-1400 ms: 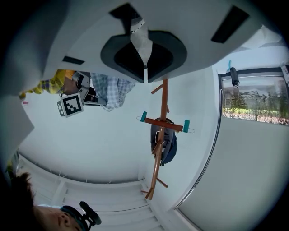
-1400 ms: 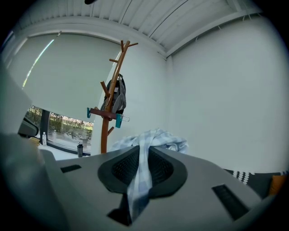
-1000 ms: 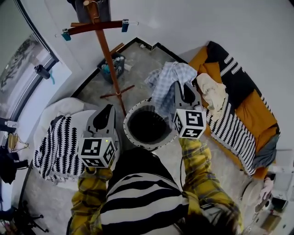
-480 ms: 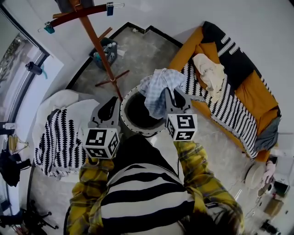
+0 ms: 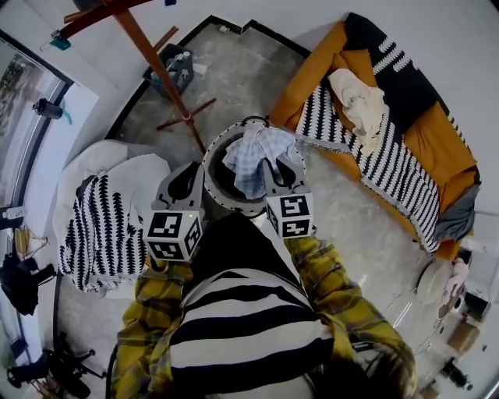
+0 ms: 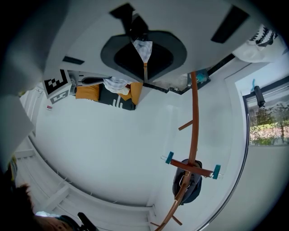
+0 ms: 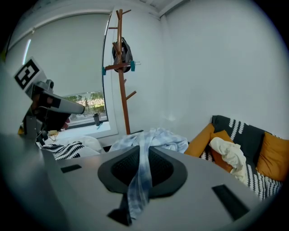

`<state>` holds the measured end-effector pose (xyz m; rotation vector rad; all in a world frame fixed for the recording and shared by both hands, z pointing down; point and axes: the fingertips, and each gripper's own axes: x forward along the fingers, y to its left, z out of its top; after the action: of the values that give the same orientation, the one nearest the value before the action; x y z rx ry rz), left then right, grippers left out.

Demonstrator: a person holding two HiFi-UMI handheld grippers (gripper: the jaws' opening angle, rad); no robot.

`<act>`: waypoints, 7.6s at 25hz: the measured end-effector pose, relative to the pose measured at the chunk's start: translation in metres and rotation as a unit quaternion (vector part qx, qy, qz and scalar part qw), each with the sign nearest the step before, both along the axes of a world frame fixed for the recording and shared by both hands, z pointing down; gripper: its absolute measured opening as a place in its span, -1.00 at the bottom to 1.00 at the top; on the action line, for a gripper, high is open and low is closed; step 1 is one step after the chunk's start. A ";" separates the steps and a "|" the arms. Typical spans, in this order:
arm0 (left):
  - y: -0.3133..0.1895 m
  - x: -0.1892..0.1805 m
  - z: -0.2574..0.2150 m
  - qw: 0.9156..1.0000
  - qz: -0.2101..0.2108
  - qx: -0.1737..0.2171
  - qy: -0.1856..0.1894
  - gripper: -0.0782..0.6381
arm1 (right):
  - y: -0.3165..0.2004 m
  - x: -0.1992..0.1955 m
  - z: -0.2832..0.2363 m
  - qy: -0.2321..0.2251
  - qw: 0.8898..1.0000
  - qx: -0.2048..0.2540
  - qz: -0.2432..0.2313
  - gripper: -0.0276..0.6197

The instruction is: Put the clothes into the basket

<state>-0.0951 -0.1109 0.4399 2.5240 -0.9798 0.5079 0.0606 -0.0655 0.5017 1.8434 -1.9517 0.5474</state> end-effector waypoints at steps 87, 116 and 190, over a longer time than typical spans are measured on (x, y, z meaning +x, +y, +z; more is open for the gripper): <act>-0.017 0.393 0.104 0.991 0.078 -0.102 -0.036 -0.68 | -0.018 0.441 0.126 -0.011 0.991 -0.092 0.097 -0.34; -0.019 0.349 0.130 0.990 0.028 -0.122 -0.070 -0.68 | -0.048 0.465 0.214 0.013 0.981 -0.158 0.110 -0.65; 0.030 0.018 -0.023 0.973 -0.229 0.000 0.041 -0.68 | -0.034 0.014 -0.145 -0.045 0.956 0.127 -0.259 -0.68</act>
<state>-0.0767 -0.0812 0.4172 2.1912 -1.4693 0.2613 0.0750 -0.0997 0.3565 1.3572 -2.5397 0.2216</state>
